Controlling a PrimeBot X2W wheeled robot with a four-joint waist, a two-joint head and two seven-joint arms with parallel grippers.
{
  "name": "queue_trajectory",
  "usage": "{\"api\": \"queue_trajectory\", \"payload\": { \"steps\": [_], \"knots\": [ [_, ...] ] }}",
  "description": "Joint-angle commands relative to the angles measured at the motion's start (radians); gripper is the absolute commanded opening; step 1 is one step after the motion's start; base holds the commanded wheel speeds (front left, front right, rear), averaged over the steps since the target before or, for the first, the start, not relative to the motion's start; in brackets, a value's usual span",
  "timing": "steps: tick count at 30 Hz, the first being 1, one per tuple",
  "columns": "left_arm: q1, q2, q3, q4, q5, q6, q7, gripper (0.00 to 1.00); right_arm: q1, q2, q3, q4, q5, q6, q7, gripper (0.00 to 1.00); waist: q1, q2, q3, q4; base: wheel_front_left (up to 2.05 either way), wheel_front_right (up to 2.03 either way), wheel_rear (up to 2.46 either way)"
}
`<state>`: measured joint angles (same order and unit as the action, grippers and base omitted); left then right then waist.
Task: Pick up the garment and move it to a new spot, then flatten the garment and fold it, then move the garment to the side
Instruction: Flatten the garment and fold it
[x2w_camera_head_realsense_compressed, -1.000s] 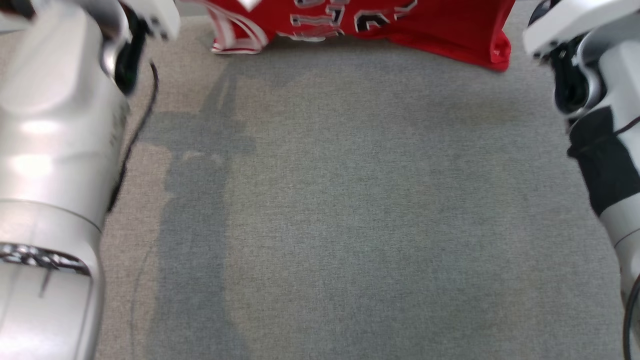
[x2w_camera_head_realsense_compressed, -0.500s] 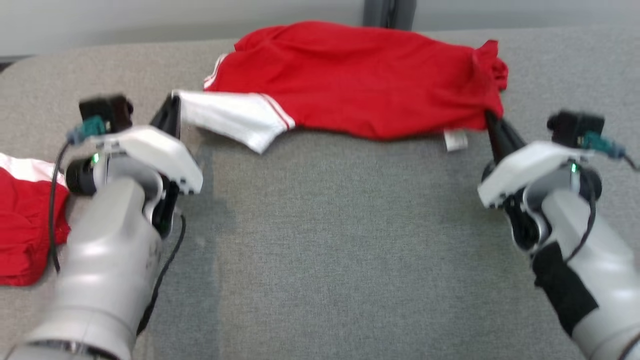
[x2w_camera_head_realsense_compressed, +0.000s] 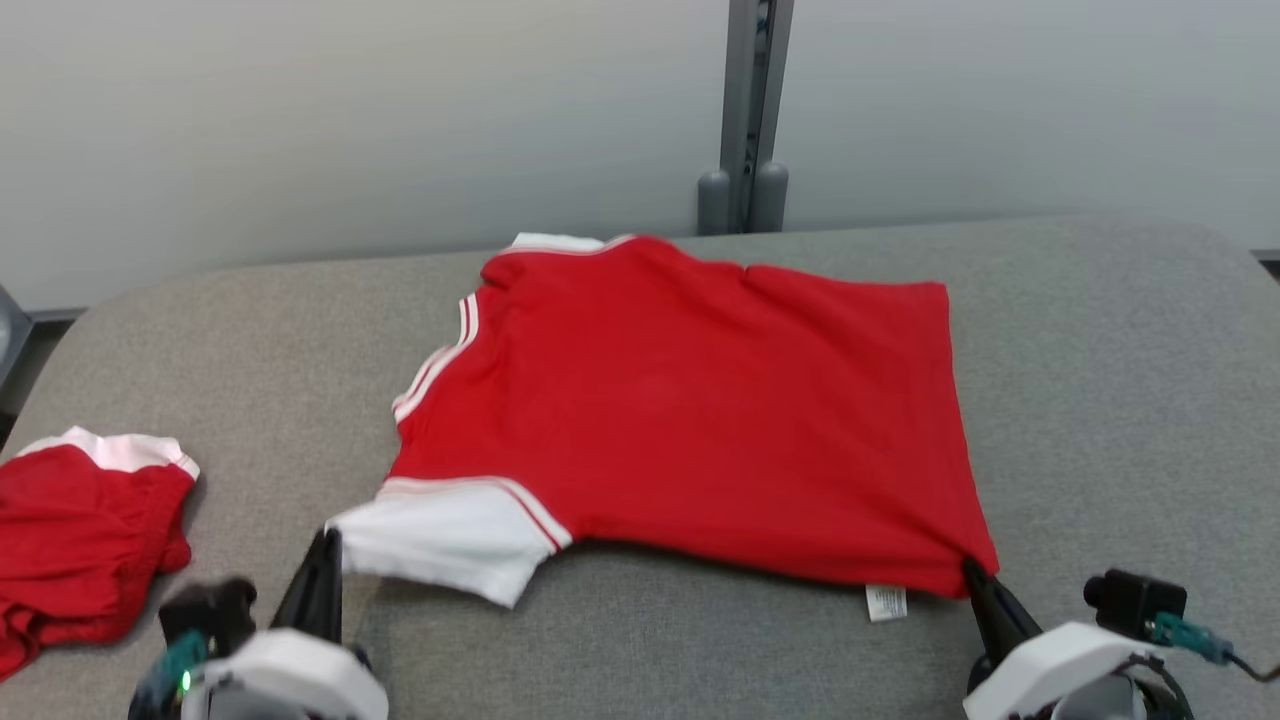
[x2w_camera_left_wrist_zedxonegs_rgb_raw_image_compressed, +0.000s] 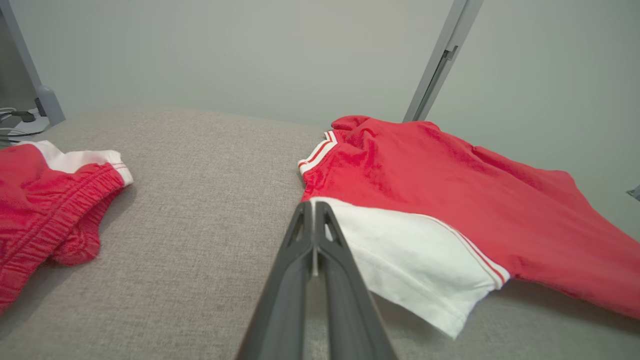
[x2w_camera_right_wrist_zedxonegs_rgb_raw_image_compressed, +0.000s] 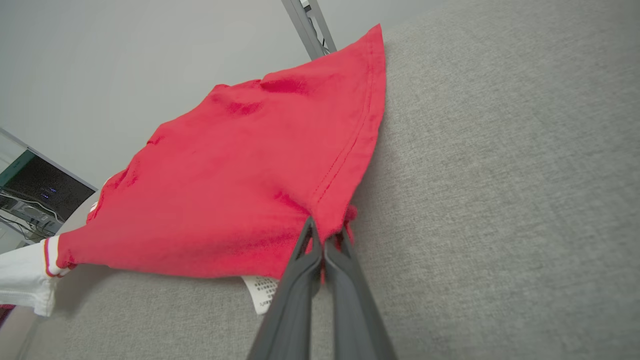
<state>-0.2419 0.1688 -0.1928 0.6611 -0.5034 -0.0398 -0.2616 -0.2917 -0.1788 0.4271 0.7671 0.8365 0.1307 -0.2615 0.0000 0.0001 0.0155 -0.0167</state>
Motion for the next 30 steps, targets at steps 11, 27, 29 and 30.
{"api": "queue_trajectory", "payload": {
  "steps": [11,27,29,30],
  "knots": [
    [0.519,0.042,-0.025,-0.589,0.034,0.184,0.176,0.0,0.261,-0.066,-0.054,-0.146,-0.03,0.0,-0.004,0.0,0.0,-0.0001,-0.105,0.019,0.0,0.0,0.0],
    [0.724,0.127,-0.049,-0.897,0.046,0.262,0.383,0.0,0.503,-0.023,-0.231,-0.319,-0.183,0.0,0.115,0.0,0.0,-0.0001,-0.132,0.049,0.0,0.0,0.0],
    [0.696,0.133,-0.048,-0.896,0.049,0.253,0.379,0.0,0.509,-0.009,-0.256,-0.34,-0.196,0.0,0.148,0.0,0.0,-0.0001,-0.12,0.05,0.0,0.0,0.0],
    [0.68,0.135,-0.047,-0.893,0.048,0.248,0.379,0.0,0.509,-0.001,-0.268,-0.354,-0.199,0.0,0.166,0.0,0.0,-0.0001,-0.113,0.05,0.0,0.0,0.0]
  ]
}}
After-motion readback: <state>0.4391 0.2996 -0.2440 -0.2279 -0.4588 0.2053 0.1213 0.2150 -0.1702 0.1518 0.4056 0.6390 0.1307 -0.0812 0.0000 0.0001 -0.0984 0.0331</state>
